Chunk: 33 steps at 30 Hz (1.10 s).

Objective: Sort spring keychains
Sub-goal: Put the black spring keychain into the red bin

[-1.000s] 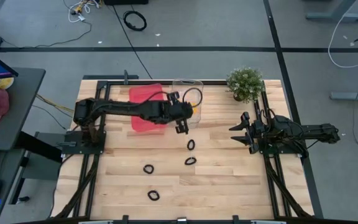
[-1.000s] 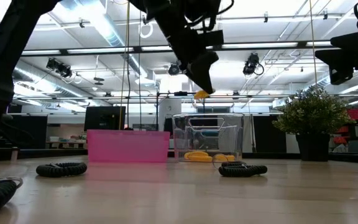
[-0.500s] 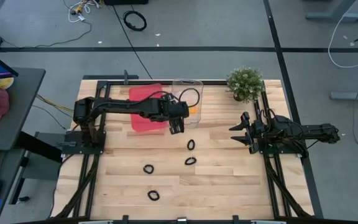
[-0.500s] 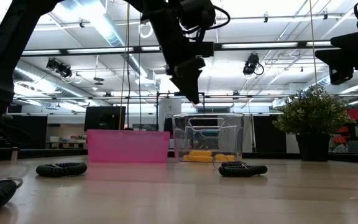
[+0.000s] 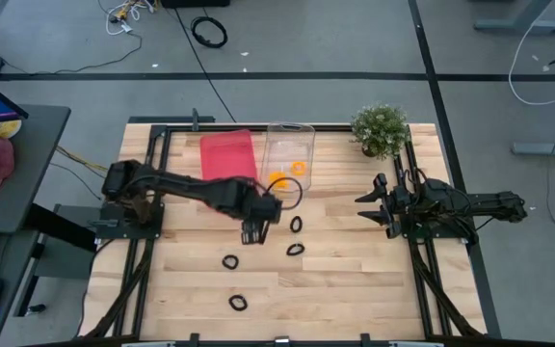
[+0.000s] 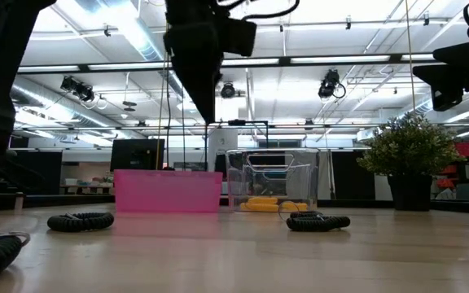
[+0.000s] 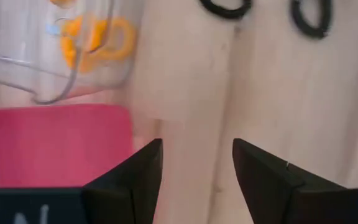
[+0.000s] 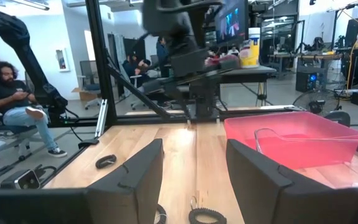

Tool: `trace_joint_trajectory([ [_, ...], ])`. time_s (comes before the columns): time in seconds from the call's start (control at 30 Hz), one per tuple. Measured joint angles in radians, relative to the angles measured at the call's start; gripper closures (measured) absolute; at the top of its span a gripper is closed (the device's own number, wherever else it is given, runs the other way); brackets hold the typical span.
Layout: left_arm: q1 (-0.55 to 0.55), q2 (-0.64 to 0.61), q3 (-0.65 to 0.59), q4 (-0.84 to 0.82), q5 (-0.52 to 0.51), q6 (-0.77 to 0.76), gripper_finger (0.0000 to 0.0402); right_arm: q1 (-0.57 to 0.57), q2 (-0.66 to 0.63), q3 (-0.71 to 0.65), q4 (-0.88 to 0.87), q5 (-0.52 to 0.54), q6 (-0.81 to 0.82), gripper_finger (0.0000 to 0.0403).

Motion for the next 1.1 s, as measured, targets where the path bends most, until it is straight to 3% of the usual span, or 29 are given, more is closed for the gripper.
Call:
trace_joint_trajectory([
  [0.27, -0.140, 0.000, 0.000, 0.012, 0.006, -0.067, 0.0211, 0.000, 0.000, 0.000, 0.001, 0.000, 0.000, 0.0223],
  [0.43, -0.221, 0.000, -0.003, 0.039, -0.061, -0.108, 0.0211, 0.000, 0.000, 0.000, 0.001, 0.000, 0.000, 0.0223],
  [0.77, -0.324, -0.030, -0.198, 0.210, -0.053, -0.251, 0.0211, 0.000, 0.000, 0.000, -0.003, 0.000, 0.000, 0.0223],
  [1.1, -0.380, -0.032, -0.281, 0.204, -0.036, -0.296, 0.0211, 0.000, 0.000, 0.000, 0.001, 0.000, 0.000, 0.0223],
])
